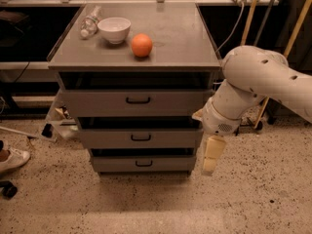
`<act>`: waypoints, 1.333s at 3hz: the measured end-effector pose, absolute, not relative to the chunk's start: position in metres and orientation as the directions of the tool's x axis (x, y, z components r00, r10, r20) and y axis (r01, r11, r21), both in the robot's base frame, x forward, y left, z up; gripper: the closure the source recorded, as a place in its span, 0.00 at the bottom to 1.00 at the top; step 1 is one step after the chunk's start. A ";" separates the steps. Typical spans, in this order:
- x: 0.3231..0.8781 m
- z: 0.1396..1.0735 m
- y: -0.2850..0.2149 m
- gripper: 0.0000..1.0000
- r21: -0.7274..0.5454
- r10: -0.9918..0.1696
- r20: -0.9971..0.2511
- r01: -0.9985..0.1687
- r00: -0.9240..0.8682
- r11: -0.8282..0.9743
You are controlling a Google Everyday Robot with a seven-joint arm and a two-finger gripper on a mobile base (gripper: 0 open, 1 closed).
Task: Open middle drawer
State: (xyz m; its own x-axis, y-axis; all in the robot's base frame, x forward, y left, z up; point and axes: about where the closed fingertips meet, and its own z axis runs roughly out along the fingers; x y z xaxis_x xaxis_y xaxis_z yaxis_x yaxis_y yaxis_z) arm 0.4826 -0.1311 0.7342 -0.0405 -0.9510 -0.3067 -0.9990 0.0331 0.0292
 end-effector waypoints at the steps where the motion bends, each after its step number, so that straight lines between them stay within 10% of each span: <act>1: 0.498 0.708 -0.125 0.00 -0.012 -0.946 -0.323 -0.999 -0.031 0.036; 4: 0.544 0.622 -0.115 0.00 -0.123 -0.966 -0.258 -0.990 -0.035 0.069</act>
Offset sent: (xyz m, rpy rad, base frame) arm 0.1487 0.0458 -0.2016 -0.0781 -0.3835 -0.1664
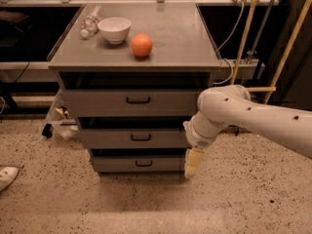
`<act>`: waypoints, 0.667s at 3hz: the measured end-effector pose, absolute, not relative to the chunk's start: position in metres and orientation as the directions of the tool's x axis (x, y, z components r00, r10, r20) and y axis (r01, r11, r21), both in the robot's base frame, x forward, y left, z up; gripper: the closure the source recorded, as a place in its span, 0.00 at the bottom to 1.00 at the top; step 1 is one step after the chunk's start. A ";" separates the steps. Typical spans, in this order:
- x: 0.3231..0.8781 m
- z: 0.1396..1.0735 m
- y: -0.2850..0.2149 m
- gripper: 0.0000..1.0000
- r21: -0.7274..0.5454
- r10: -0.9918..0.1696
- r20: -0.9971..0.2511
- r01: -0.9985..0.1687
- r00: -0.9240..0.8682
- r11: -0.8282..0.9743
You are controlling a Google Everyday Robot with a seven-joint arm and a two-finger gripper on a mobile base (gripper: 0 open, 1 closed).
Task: Open middle drawer
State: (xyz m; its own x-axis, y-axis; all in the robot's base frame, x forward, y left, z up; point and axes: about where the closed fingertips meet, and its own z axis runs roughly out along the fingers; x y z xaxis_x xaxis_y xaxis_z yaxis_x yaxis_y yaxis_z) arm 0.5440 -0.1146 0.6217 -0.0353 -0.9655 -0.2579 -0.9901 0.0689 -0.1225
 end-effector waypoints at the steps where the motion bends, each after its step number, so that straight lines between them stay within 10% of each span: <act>1: 0.550 0.610 -0.113 0.00 -0.162 -0.960 -0.271 -0.980 -0.065 0.112; 2: 0.563 0.566 -0.111 0.00 -0.230 -0.963 -0.249 -0.960 -0.101 0.160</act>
Offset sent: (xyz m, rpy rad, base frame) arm 0.0945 0.0181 -0.0852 0.0715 -0.3898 -0.3911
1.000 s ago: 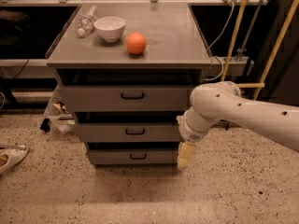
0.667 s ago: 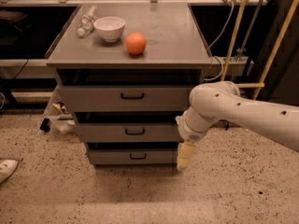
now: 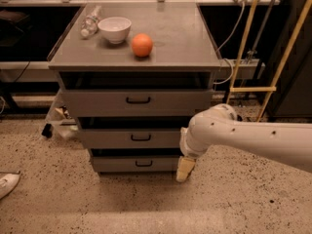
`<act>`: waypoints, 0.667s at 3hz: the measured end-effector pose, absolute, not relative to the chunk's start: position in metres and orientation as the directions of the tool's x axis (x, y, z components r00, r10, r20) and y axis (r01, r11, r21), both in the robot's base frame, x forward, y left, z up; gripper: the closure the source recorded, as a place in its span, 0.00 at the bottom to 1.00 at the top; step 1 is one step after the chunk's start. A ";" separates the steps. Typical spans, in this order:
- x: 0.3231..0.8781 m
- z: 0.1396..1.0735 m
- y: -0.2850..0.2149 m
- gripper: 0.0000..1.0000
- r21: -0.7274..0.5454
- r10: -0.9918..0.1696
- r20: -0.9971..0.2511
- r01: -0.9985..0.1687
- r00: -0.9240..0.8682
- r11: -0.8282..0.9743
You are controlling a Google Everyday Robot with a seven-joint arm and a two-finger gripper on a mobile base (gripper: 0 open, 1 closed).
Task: Open middle drawer
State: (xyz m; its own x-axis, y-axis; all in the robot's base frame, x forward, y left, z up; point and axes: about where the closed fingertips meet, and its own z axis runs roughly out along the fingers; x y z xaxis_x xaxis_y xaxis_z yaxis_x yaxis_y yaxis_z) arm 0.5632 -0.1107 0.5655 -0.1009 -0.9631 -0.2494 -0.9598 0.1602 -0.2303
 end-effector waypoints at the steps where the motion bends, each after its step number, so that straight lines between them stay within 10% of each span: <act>1: 0.607 0.536 -0.105 0.00 -0.334 -0.964 -0.244 -0.923 -0.109 0.189; 2: 0.619 0.537 -0.108 0.00 -0.371 -0.962 -0.245 -0.905 -0.122 0.209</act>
Offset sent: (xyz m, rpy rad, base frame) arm 0.0372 0.0050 -0.0268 -0.0152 -0.0932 -0.0304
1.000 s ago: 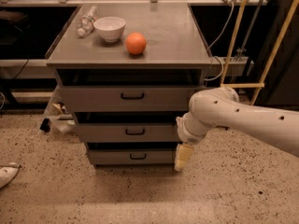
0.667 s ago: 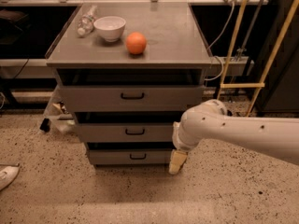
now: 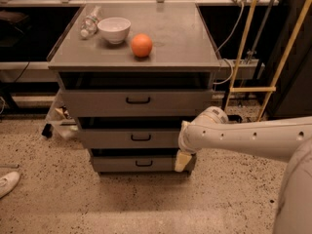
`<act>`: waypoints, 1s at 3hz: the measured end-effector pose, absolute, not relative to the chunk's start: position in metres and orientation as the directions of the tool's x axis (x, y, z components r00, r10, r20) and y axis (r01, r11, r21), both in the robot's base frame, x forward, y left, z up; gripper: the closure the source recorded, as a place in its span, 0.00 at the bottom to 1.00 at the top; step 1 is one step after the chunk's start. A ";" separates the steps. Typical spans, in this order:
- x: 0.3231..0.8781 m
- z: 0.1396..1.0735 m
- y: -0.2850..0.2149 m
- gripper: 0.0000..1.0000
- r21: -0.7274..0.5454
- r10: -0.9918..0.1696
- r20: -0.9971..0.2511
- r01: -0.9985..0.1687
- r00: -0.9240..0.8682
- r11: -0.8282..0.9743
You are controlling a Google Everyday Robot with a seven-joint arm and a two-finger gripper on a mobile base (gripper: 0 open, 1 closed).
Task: Open middle drawer
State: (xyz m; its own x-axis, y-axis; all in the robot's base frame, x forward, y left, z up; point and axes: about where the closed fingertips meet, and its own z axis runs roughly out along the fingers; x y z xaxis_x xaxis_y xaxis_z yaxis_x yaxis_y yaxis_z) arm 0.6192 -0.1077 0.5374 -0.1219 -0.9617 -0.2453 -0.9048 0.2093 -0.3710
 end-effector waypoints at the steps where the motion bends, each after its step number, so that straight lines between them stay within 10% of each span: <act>1: 0.626 0.525 -0.100 0.00 -0.352 -0.955 -0.274 -0.912 -0.115 0.211; 3: 0.678 0.451 -0.013 0.00 -0.360 -0.911 -0.413 -0.917 -0.006 0.170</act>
Offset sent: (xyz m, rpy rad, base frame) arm 0.0605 0.1079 -0.1017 0.2072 0.0139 0.1866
